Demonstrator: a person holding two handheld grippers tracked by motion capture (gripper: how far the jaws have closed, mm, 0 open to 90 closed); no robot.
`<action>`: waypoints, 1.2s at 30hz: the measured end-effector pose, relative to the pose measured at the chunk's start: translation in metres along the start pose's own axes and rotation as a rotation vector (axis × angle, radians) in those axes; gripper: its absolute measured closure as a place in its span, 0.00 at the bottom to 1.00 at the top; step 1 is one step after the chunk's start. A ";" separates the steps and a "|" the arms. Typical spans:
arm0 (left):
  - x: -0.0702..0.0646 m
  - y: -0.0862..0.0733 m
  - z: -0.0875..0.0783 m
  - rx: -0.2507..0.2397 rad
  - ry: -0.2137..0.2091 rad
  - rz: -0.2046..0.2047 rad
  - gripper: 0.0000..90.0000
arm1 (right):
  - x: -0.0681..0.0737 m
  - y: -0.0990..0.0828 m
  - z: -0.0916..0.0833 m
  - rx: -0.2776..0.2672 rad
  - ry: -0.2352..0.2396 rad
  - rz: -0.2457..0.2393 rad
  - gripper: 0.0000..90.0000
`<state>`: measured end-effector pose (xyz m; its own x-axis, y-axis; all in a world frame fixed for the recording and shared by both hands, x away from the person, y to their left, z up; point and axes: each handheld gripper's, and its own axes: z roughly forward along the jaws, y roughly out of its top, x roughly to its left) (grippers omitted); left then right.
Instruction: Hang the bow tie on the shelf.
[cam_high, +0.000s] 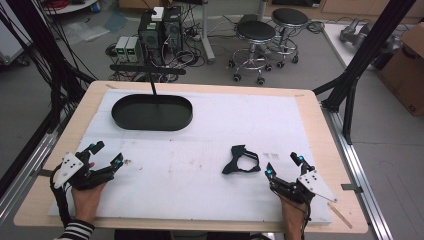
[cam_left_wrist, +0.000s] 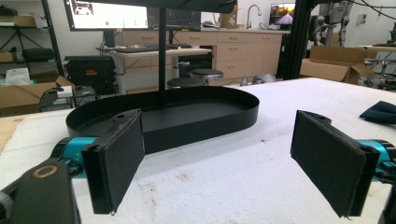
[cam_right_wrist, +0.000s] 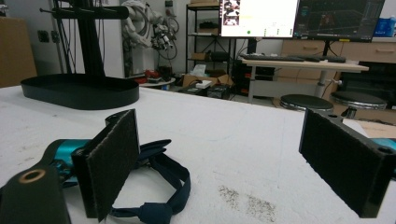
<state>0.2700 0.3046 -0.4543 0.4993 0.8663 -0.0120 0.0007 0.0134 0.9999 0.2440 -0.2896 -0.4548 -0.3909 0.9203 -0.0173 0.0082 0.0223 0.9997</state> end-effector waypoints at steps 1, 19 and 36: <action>0.000 0.000 0.000 0.001 0.001 0.000 0.20 | 0.000 0.000 0.000 0.005 0.002 -0.007 0.13; 0.000 0.000 0.000 0.002 0.004 0.000 0.20 | 0.014 0.020 0.011 0.051 0.066 -0.057 0.13; 0.000 0.000 0.000 0.002 0.004 0.001 0.20 | 0.019 0.048 0.047 0.198 0.146 -0.100 0.13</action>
<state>0.2701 0.3050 -0.4542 0.4954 0.8686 -0.0110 0.0023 0.0113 0.9999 0.2805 -0.2527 -0.4077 -0.5275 0.8438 -0.0986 0.1372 0.1992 0.9703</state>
